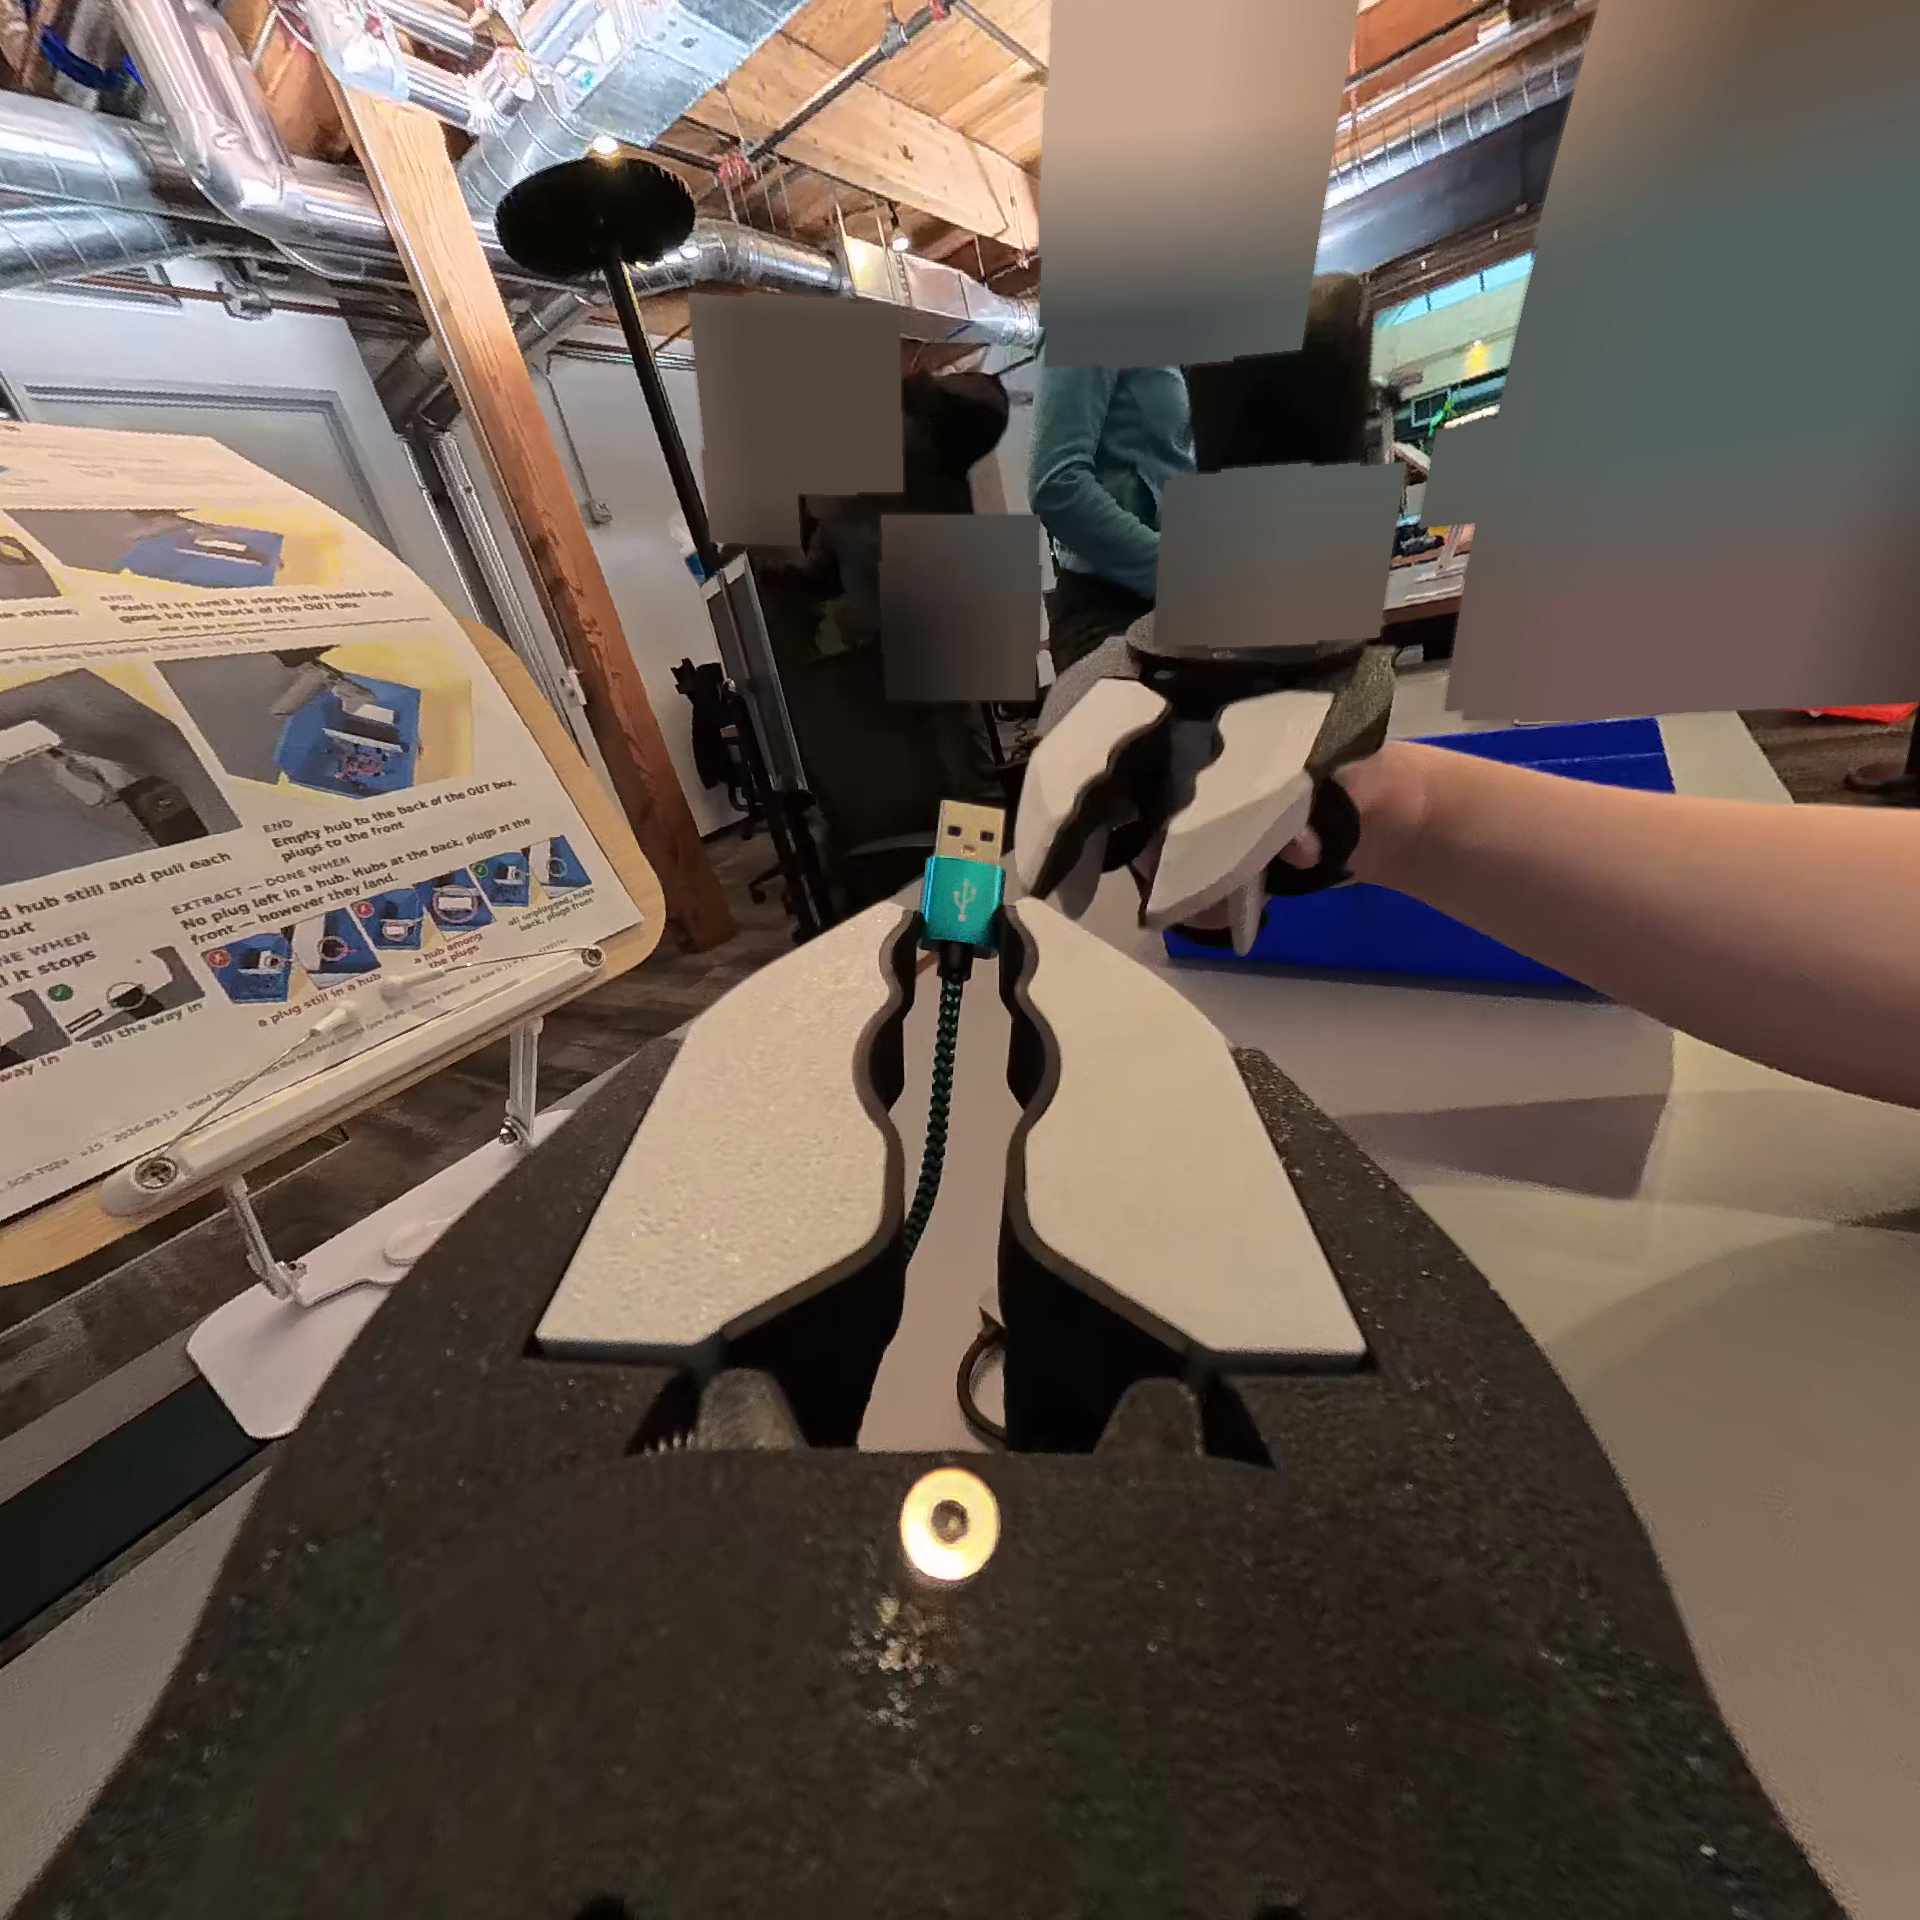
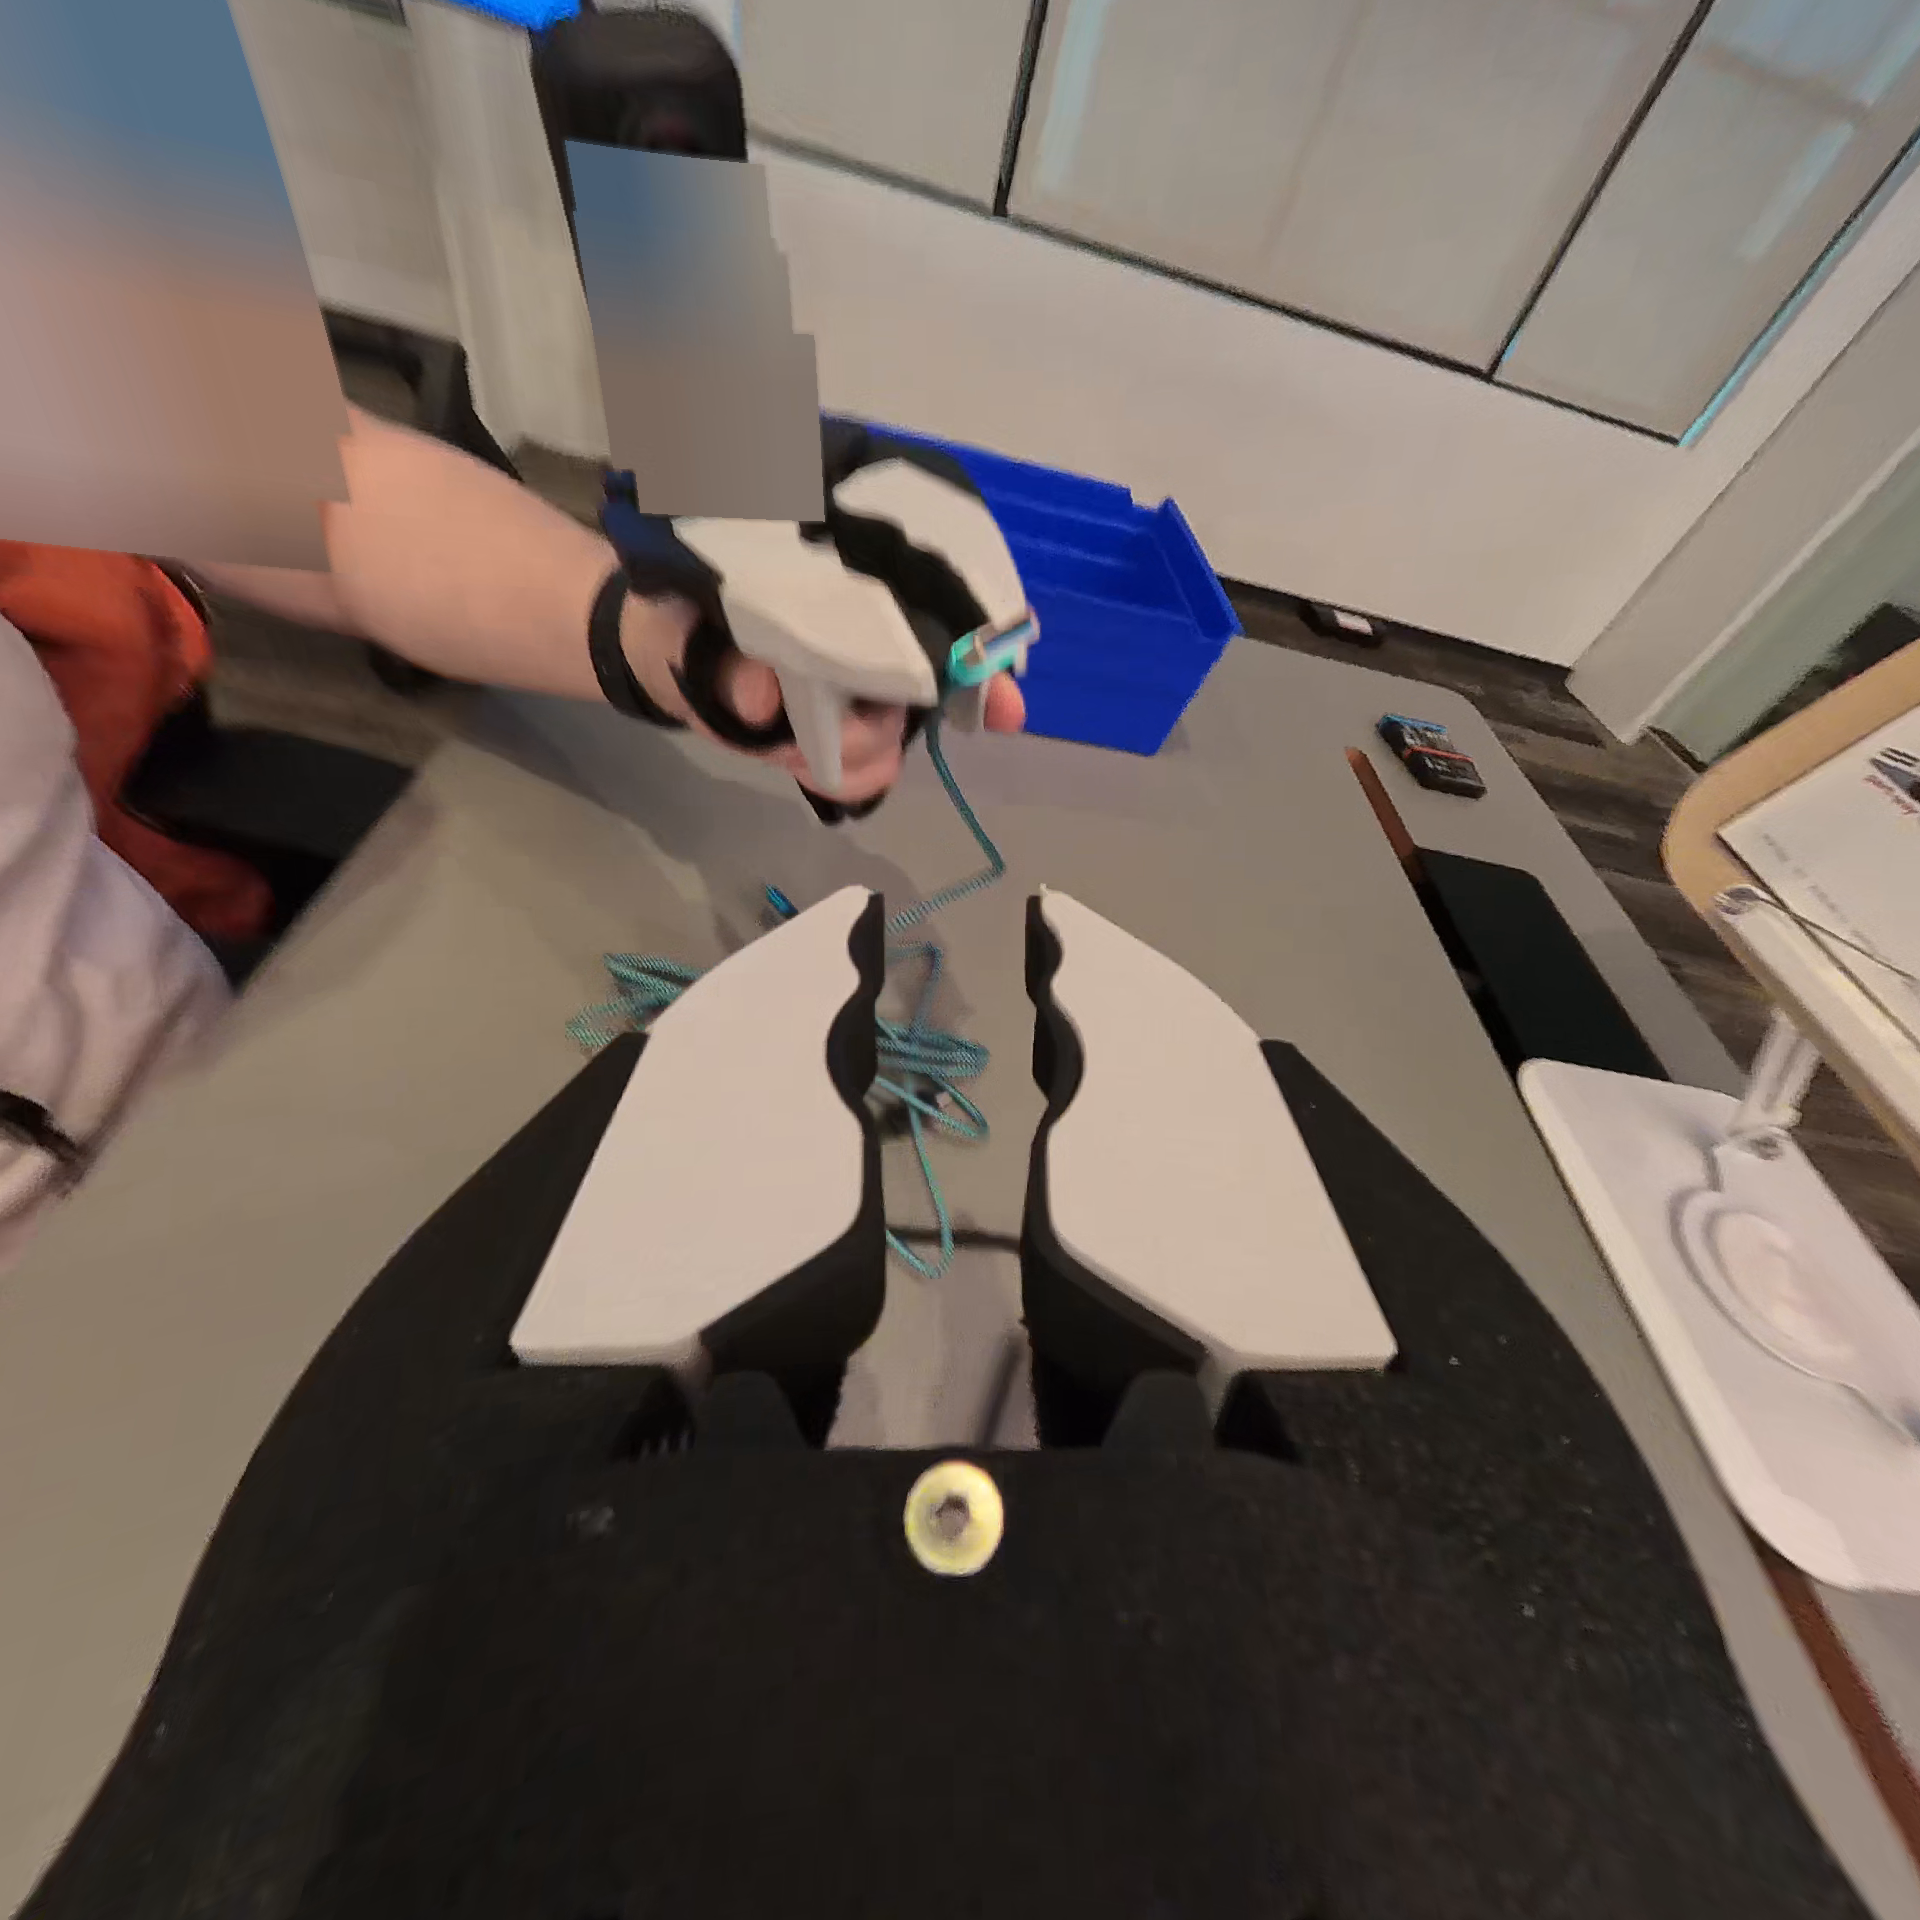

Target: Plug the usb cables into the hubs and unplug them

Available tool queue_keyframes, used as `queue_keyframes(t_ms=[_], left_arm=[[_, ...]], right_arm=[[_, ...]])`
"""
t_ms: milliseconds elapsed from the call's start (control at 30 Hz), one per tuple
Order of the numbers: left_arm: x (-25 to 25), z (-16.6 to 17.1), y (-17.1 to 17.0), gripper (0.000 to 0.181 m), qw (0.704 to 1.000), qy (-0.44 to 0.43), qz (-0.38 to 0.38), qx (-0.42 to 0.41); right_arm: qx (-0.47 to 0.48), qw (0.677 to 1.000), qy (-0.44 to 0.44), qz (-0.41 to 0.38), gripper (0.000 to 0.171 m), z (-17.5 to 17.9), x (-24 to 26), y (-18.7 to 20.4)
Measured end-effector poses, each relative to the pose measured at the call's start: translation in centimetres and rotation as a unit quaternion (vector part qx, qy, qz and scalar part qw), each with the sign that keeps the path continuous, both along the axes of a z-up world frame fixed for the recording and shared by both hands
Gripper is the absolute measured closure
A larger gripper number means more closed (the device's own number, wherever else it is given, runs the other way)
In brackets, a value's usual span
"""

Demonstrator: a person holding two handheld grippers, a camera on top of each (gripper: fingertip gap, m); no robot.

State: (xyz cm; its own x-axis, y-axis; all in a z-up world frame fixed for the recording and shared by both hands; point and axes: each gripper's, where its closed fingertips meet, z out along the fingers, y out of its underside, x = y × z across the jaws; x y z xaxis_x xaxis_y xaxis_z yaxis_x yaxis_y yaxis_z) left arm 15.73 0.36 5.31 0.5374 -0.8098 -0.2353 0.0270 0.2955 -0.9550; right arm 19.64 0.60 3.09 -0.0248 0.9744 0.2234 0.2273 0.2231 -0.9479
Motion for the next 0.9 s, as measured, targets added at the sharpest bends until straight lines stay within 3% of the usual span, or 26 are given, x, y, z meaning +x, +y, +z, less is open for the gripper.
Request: queue_keyframes(t_ms=[167,367,500,567,667,900], left_arm=[[1.0,-0.8,-0.2,0.167,1.000,0.025,-0.004,0.007],[1.0,-0.9,0.1,0.167,0.999,0.035,0.017,0.020],[0.9,-1.2,0.3,0.167,0.999,0.041,0.023,0.020],[0.8,-1.4,0.5,0.167,0.998,0.048,0.026,0.019],[0.7,-1.5,0.6,0.167,0.997,0.060,0.034,0.031],[0.5,-1.5,0.2,0.168,0.989,0.057,0.090,0.105]], right_arm=[[-0.071,0.995,0.061,-0.019,0.142,2.6,-1.5,0.4],[-0.216,0.974,0.026,-0.070,0.140,1.8,-3.3,1.0],[-0.258,0.962,-0.003,-0.091,0.147,0.6,-3.8,0.8],[-0.284,0.956,-0.005,-0.072,0.162,0.6,-4.0,0.3],[-0.320,0.945,0.003,-0.071,0.164,0.6,-4.1,0.4],[-0.508,0.852,0.124,0.016,0.165,2.1,-3.9,0.4]])
